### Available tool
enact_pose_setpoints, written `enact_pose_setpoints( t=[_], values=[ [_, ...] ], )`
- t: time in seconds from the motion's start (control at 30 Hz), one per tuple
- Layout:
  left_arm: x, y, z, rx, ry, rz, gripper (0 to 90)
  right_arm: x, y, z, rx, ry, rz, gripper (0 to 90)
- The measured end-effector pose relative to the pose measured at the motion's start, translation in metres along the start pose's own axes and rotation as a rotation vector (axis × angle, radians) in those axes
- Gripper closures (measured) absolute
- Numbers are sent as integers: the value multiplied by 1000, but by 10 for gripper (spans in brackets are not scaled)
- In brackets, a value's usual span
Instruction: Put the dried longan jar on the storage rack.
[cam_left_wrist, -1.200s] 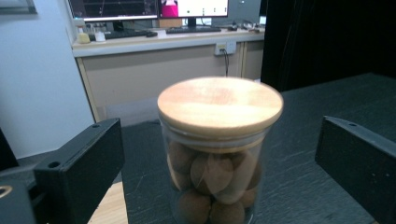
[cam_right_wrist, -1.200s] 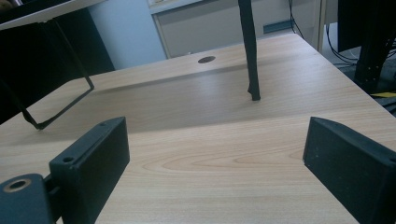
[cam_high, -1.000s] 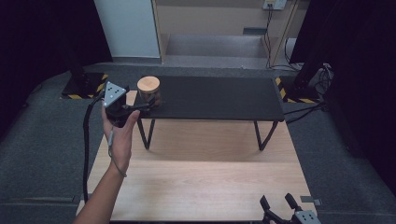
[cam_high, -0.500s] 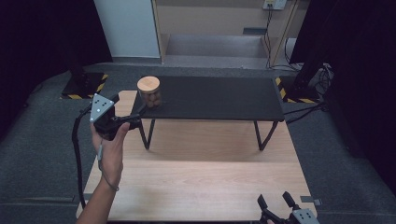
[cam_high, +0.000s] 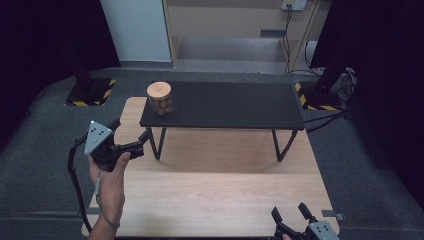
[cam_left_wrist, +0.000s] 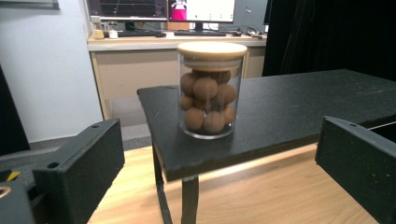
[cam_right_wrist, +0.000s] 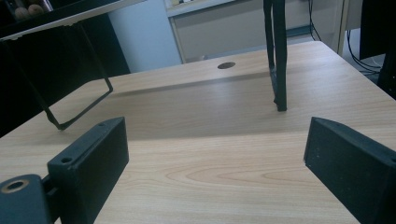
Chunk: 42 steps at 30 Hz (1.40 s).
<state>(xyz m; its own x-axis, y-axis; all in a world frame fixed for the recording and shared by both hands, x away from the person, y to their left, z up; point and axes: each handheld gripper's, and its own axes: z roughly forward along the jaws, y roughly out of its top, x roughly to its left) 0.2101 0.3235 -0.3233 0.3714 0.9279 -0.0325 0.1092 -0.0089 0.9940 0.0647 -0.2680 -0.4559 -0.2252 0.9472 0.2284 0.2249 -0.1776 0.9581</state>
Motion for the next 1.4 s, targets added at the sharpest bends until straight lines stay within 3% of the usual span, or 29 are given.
enact_pose_setpoints(
  t=[0.07, 0.37, 0.67, 1.07, 1.23, 1.4],
  values=[
    [-3, -3, -6, 14, 12, 7, 0, 0, 0, 0, -1, 2, -1, 66],
    [-10, -32, -32, 7, 35, -34, 0, -2, 0, 1, -1, 13, -3, 66],
    [-22, -77, -57, 37, 84, -76, 0, -4, 2, 5, -1, 19, -9, 66],
    [-34, -119, -75, 74, 79, -73, 4, -3, 4, 10, 0, 24, -16, 65],
    [-34, -133, -83, 63, 80, -97, 5, -4, 6, 9, -2, 20, -16, 65],
    [-34, -142, -90, 59, 84, -93, 5, -4, 6, 9, -5, 16, -18, 65]
  ],
)
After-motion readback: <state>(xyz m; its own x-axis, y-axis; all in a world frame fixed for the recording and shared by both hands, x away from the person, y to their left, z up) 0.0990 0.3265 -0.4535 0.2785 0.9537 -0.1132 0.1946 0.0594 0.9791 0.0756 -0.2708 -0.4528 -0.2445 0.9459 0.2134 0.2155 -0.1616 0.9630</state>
